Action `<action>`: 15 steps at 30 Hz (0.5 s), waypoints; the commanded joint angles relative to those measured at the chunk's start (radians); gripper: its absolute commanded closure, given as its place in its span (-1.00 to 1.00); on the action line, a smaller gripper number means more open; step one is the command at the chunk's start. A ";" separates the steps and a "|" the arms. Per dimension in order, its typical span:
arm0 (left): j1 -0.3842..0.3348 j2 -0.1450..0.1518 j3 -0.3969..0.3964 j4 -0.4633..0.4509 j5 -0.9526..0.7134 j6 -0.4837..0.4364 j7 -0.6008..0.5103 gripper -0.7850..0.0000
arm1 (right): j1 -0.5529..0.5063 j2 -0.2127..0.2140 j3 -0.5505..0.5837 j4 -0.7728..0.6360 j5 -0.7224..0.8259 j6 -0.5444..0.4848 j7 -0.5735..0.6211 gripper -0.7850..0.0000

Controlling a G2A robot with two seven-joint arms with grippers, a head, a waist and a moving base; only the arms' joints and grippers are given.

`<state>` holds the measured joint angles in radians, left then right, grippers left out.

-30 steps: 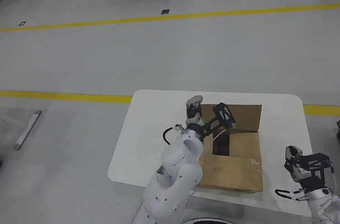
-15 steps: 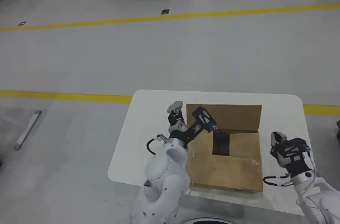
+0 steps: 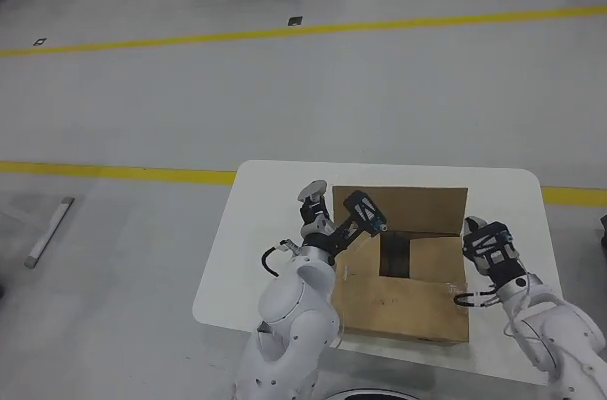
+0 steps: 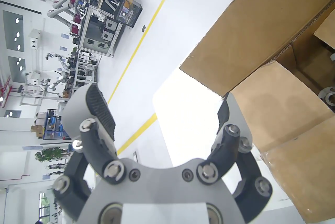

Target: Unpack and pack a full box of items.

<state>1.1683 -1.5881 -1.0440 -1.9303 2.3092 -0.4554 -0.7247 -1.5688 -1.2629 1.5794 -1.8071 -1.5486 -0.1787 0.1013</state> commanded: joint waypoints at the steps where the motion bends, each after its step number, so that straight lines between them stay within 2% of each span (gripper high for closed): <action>1: 0.000 0.000 0.000 0.000 0.000 0.000 0.000 -1.00 | 0.031 0.000 -0.013 0.026 -0.006 -0.003 0.018 1.00; 6: 0.000 0.000 0.000 0.000 0.000 0.000 0.000 -1.00 | 0.129 -0.003 -0.052 0.113 -0.021 -0.002 0.054 1.00; 15: 0.000 0.000 0.000 0.000 0.000 0.000 0.000 -1.00 | 0.267 -0.007 -0.076 0.247 0.085 -0.055 0.124 1.00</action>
<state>1.1683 -1.5881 -1.0440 -1.9303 2.3092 -0.4554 -0.7247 -1.3133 -1.2693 1.5044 -1.5739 -1.4831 -0.2265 0.2175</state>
